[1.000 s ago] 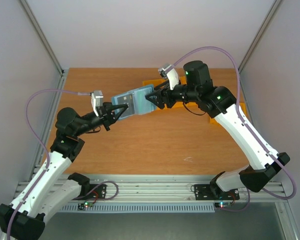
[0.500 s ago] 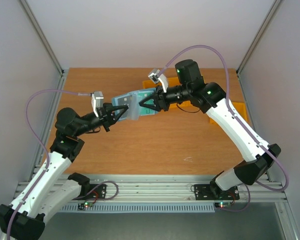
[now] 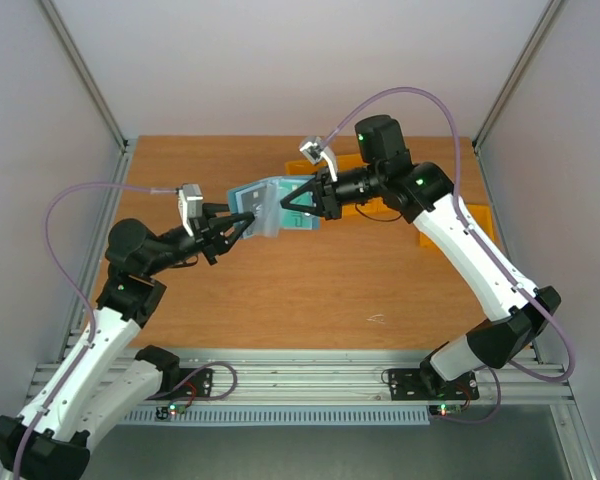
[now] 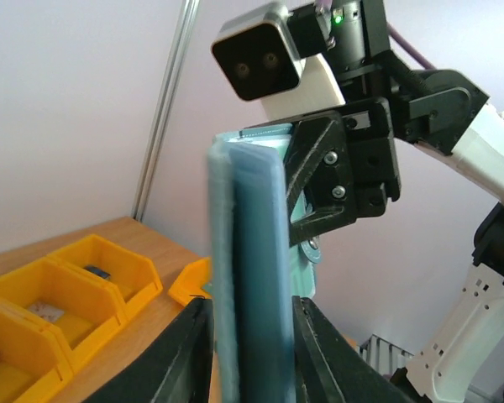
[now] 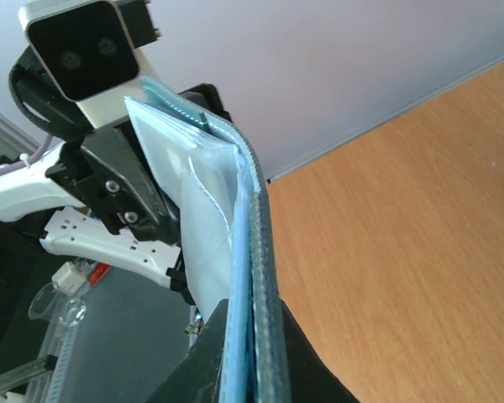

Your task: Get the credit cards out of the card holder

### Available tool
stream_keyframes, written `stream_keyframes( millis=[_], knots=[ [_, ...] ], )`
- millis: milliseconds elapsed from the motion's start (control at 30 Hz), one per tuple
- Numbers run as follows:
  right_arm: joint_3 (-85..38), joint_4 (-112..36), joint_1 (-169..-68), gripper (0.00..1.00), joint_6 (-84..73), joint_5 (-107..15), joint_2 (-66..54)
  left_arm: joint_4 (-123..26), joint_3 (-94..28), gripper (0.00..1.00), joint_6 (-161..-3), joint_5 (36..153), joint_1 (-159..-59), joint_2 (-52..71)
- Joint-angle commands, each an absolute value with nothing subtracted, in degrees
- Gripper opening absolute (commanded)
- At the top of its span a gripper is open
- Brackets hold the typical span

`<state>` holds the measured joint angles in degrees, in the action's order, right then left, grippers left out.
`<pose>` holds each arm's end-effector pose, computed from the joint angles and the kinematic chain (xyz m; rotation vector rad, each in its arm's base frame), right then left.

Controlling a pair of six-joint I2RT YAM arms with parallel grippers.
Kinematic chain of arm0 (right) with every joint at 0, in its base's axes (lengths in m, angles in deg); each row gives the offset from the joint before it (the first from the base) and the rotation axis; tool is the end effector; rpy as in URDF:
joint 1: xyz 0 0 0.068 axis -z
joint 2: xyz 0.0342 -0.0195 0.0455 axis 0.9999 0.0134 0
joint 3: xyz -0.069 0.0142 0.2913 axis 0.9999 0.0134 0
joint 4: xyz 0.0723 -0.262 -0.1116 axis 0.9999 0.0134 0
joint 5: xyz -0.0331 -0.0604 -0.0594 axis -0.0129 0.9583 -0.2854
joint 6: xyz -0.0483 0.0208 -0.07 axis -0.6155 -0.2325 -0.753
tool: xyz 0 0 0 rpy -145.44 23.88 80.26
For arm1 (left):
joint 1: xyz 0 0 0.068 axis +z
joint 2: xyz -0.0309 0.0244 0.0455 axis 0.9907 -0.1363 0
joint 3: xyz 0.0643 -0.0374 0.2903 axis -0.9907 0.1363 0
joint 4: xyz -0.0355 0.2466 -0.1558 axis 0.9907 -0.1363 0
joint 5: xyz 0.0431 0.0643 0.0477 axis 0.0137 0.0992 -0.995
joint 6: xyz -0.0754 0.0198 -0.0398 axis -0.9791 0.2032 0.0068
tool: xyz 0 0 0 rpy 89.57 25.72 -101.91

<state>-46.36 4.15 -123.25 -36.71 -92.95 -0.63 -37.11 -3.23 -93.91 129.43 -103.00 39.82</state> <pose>0.2670 0.2567 0.4603 -1.4524 1.4176 1.0968 0.1880 -0.1285 0.3943 0.6330 1.3904 -1.1461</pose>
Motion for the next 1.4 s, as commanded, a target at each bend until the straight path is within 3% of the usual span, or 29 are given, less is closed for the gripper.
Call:
stream_keyframes(
  millis=[0, 333, 533, 700, 767, 867, 933, 1200, 1367],
  knots=[
    [-46.65, 2.40, -120.38, 0.01, -36.80, -96.81, -2.85, -35.33, -3.41, 0.26, -93.07, 128.75, -101.22, 42.63],
    [-47.33, 2.78, -119.57, 0.01, -36.31, -98.62, -2.73, -35.95, -3.47, 0.27, -90.72, 128.65, -100.13, 42.63],
    [-47.17, 2.58, -119.65, 0.01, -35.24, -96.98, -2.59, -35.86, -4.60, 0.53, -88.32, 134.93, -100.33, 41.93],
    [-47.37, 2.14, -119.71, 0.01, -34.67, -97.25, -2.26, -35.49, -4.78, 0.64, -88.65, 134.37, -100.52, 41.53],
    [-47.40, 2.23, -119.68, 0.01, -34.75, -97.42, -2.21, -35.53, -5.01, 0.59, -88.56, 133.74, -100.68, 40.98],
    [-47.51, 2.14, -119.86, 0.01, -34.76, -98.11, -2.34, -35.86, -5.26, 0.33, -88.64, 130.95, -100.83, 40.55],
    [-47.46, 2.50, -119.96, 0.01, -34.99, -98.07, -2.43, -35.89, -5.31, 0.27, -88.56, 129.93, -100.93, 40.44],
    [-47.42, 3.20, -119.98, 0.01, -35.64, -98.95, -2.64, -35.97, -4.87, 0.16, -89.11, 129.50, -100.88, 40.49],
    [-48.16, 4.25, -121.05, 0.01, -36.47, -98.76, -2.11, -37.86, -4.96, 0.20, -86.74, 126.57, -101.24, 39.98]
  ],
)
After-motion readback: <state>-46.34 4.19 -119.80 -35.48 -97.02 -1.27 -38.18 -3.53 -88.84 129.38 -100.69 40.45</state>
